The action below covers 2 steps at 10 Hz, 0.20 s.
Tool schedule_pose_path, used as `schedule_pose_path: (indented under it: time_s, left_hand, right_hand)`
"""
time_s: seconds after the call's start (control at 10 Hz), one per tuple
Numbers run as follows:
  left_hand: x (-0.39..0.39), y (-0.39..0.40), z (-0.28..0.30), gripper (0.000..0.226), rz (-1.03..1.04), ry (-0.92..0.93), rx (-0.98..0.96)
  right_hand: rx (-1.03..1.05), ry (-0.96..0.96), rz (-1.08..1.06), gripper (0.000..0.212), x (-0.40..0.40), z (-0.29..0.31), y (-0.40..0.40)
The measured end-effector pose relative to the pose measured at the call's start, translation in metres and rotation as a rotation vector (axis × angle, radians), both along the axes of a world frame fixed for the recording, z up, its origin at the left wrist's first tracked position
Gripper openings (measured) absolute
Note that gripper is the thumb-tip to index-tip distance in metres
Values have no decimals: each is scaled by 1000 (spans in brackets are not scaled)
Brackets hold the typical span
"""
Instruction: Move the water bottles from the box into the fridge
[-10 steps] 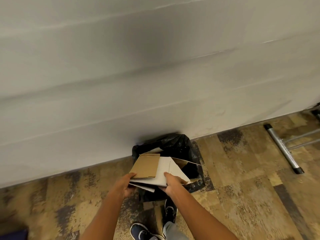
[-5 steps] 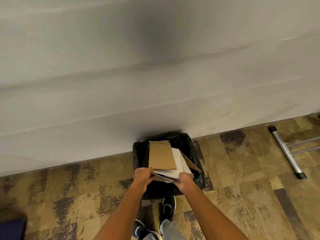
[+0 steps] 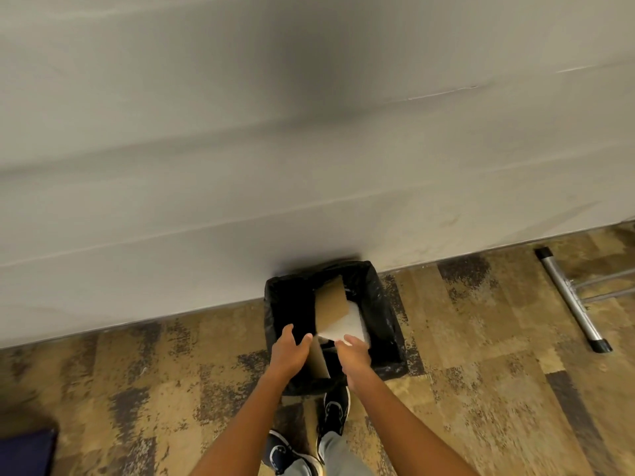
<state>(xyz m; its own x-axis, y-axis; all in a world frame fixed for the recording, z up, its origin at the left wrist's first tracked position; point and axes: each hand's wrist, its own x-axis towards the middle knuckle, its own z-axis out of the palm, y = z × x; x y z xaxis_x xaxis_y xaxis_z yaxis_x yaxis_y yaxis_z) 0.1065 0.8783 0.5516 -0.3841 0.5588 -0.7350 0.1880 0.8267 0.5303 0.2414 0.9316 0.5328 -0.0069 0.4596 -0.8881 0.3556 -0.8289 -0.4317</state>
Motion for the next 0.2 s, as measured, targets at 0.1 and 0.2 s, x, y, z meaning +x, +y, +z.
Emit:
schedule_pose_path:
  time_s: [0.1,0.2]
  left_hand:
    - [-9,-9,4,71,-245,292,69]
    - [-17,-18,16,74,-417,522,70]
  right_hand:
    - [268,-73,253,56,0,4,1]
    - [468,-156,522,68,-1,6,3]
